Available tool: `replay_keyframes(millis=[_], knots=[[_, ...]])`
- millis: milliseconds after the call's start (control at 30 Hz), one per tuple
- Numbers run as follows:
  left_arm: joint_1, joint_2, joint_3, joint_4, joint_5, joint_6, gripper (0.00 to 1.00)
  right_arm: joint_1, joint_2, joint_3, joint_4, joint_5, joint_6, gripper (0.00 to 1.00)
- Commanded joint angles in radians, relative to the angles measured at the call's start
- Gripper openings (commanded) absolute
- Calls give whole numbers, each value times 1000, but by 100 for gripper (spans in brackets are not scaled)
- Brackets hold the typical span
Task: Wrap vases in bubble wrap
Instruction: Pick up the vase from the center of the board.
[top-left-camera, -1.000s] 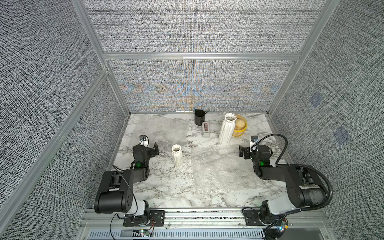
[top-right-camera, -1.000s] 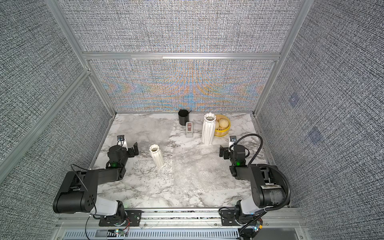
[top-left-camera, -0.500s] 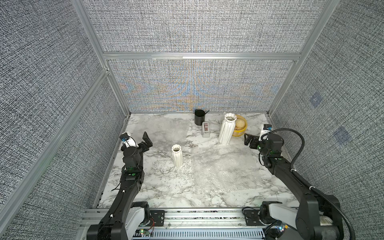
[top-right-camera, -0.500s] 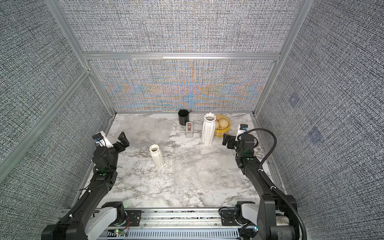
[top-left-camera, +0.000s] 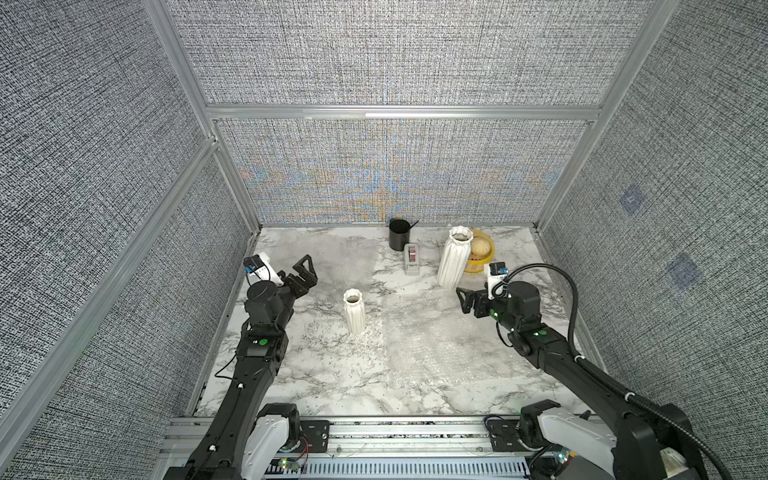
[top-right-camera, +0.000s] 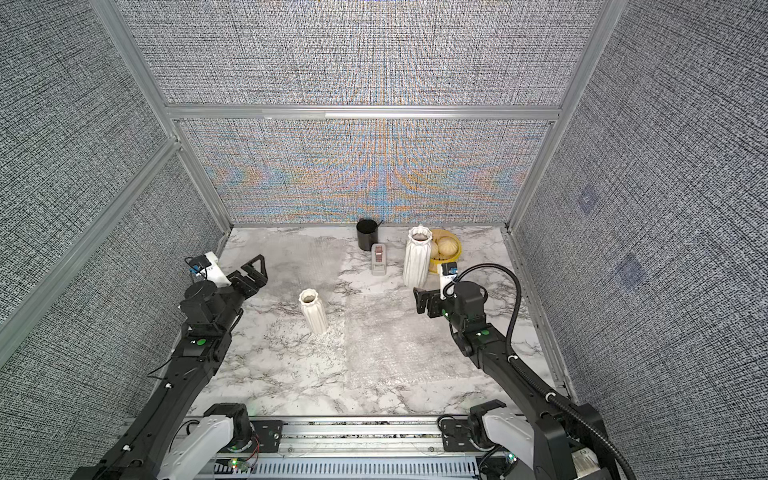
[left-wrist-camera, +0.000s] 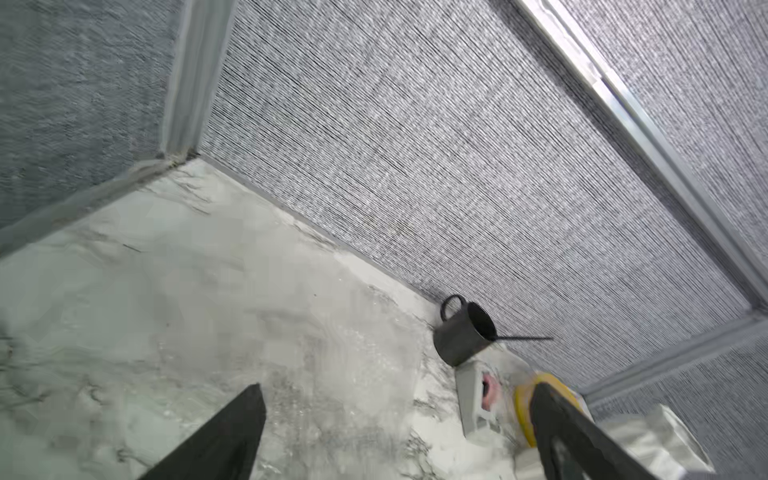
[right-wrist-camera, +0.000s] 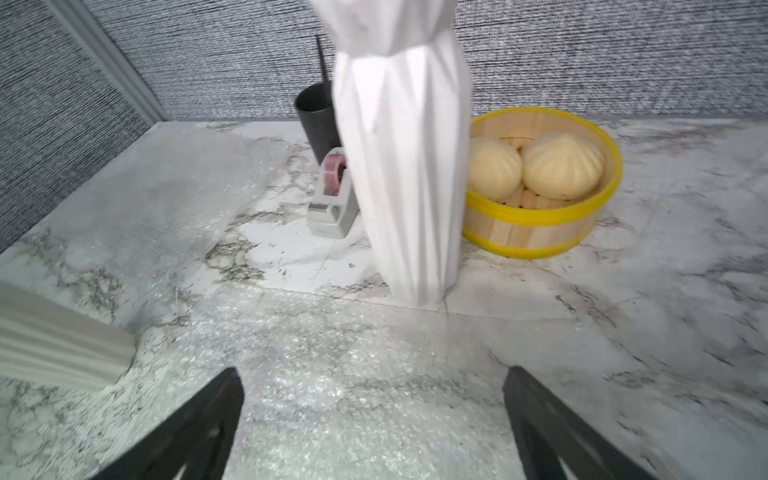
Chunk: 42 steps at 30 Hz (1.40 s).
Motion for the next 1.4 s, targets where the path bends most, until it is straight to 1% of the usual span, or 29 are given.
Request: replay_keyframes(millis=[0, 100, 233, 300, 400, 467, 567, 633, 767, 933, 1167, 1267, 1367], knots=[[-68, 37, 59, -71, 49, -1, 99, 5, 53, 10, 147, 58, -25, 99], [-132, 99, 121, -80, 70, 13, 99, -1, 139, 57, 196, 57, -51, 99], [-218, 192, 204, -95, 65, 36, 99, -12, 229, 97, 319, 25, -129, 99], [-254, 236, 245, -107, 58, 59, 99, -25, 279, 125, 354, 26, -132, 99], [-297, 294, 295, -110, 46, 78, 99, -59, 346, 178, 372, -30, -136, 99], [-321, 336, 329, -120, 34, 88, 99, -63, 381, 203, 387, -34, -157, 99], [-353, 390, 382, -136, 39, 104, 99, -65, 425, 230, 418, -116, -213, 99], [-375, 420, 416, -133, 45, 123, 99, -63, 454, 234, 464, -134, -228, 99], [-402, 473, 461, -149, 20, 140, 99, -64, 521, 279, 472, -123, -245, 99], [-422, 528, 502, -156, 34, 151, 99, -63, 595, 305, 543, -128, -253, 99], [-430, 545, 518, -167, 24, 166, 99, -63, 659, 340, 605, -164, -274, 99], [-430, 547, 520, -165, 21, 169, 99, -66, 680, 354, 612, -170, -280, 97], [-430, 551, 526, -168, 14, 175, 99, -67, 696, 370, 617, -195, -282, 90]])
